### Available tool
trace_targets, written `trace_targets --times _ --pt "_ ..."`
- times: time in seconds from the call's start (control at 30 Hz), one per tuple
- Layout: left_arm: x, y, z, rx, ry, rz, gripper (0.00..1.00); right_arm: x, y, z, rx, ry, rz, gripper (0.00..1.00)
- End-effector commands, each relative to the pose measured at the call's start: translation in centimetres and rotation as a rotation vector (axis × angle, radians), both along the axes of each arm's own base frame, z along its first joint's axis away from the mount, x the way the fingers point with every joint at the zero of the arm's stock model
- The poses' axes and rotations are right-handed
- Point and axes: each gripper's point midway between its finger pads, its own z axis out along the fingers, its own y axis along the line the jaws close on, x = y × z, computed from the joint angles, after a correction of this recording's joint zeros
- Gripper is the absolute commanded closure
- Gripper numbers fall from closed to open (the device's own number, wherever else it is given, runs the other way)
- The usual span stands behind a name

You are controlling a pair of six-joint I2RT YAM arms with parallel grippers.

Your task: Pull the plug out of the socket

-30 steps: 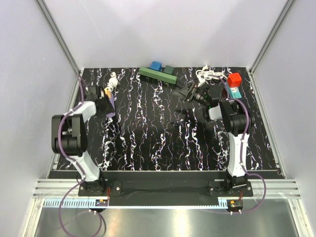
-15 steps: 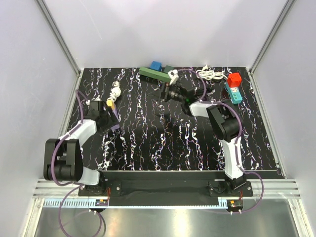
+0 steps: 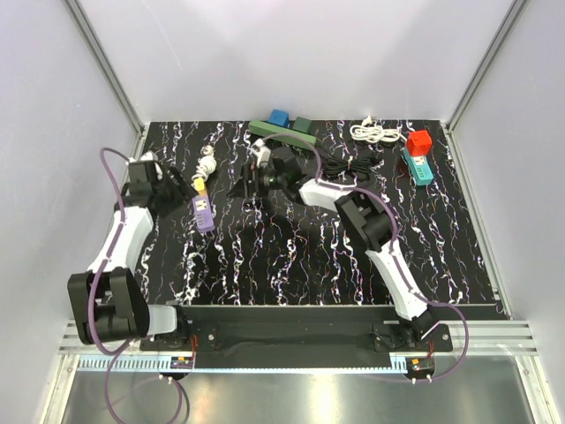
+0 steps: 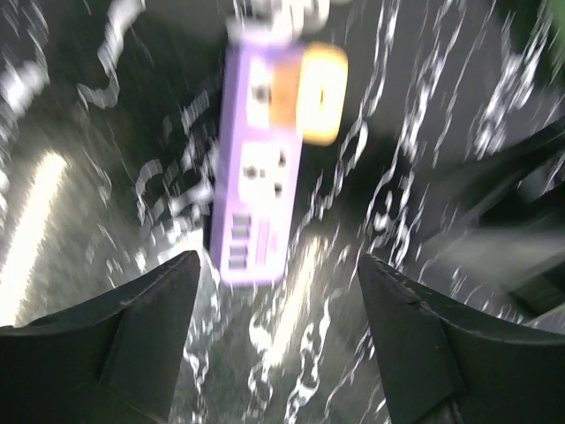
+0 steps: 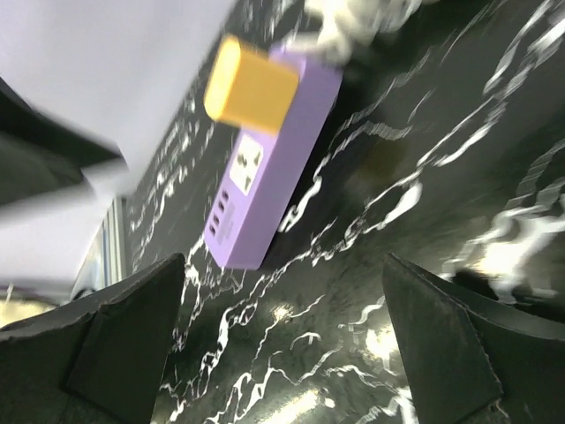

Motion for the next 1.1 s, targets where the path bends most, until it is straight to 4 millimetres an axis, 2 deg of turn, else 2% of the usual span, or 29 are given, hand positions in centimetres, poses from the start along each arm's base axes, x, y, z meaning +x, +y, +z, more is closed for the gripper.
trace_targets --times 0.0,0.03,0.1,0.13,0.17,0.2,0.23,0.27,0.3,0.33,0.37,0.47,0.53,0.57,0.6,0.67,0.77,0.97,1.07 --pt "4.2 0.1 4.2 -0.022 -0.127 -0.033 0.26 -2.7 1.9 -0.5 -0.021 0.084 0.100 0.00" --pt "4.9 0.1 3.4 -0.028 -0.101 -0.034 0.28 -2.7 1.9 -0.6 -0.017 0.102 0.101 0.00" --pt "6.2 0.2 4.1 -0.035 -0.117 -0.041 0.34 -2.7 1.9 -0.7 -0.023 0.109 0.105 0.00" --pt "6.7 0.1 3.5 -0.039 -0.103 -0.050 0.35 -3.1 2.0 -0.7 -0.020 0.107 0.137 0.00" --pt "7.0 0.0 3.5 -0.056 -0.108 -0.071 0.35 -3.2 2.0 -1.4 -0.024 0.108 0.158 0.00" --pt "7.5 -0.2 3.8 -0.069 -0.127 -0.092 0.36 -3.1 2.5 -0.8 -0.006 0.090 0.178 0.00" --pt "7.7 -0.3 3.2 -0.101 -0.113 -0.101 0.36 -3.3 2.7 -0.7 0.014 0.087 0.207 0.00" --pt "7.7 -0.9 3.3 -0.150 -0.117 -0.130 0.36 -3.4 3.0 -1.8 0.031 0.127 0.217 0.00" --pt "8.1 -0.7 3.6 -0.167 -0.131 -0.128 0.36 -3.1 3.8 -0.6 0.091 0.085 0.234 0.01" --pt "8.3 -0.8 3.5 -0.166 -0.131 -0.139 0.35 -3.1 4.1 -0.8 0.111 0.095 0.236 0.04" --pt "8.4 -0.7 3.5 -0.158 -0.133 -0.143 0.34 -3.1 4.3 -1.9 0.121 0.147 0.221 0.05" --pt "8.7 -0.5 3.0 -0.135 -0.129 -0.151 0.33 -2.7 5.2 -2.2 0.146 0.152 0.170 0.11" --pt "8.5 -0.4 1.5 -0.120 -0.097 -0.150 0.33 -3.1 5.9 -2.7 0.113 0.149 0.148 0.12" --pt "8.4 -0.5 0.7 -0.111 -0.081 -0.155 0.32 -2.8 6.1 -2.0 0.102 0.087 0.150 0.11" --pt "8.4 -0.7 0.3 -0.129 -0.069 -0.159 0.31 -3.2 6.3 -2.6 0.063 0.094 0.143 0.10" --pt "8.5 -1.1 -0.7 -0.128 -0.043 -0.172 0.31 -2.5 6.7 -2.7 0.032 0.058 0.105 0.10" --pt "8.9 -0.6 -1.3 -0.093 -0.019 -0.158 0.31 -2.6 7.1 -3.2 0.037 0.085 0.111 0.10" --pt "9.3 0.7 -2.3 -0.034 0.006 -0.115 0.38 -1.9 7.0 -4.3 0.031 0.138 0.047 0.11" --pt "9.6 0.7 -2.9 -0.036 0.024 -0.118 0.39 -1.9 7.1 -4.3 0.036 0.148 0.060 0.11"
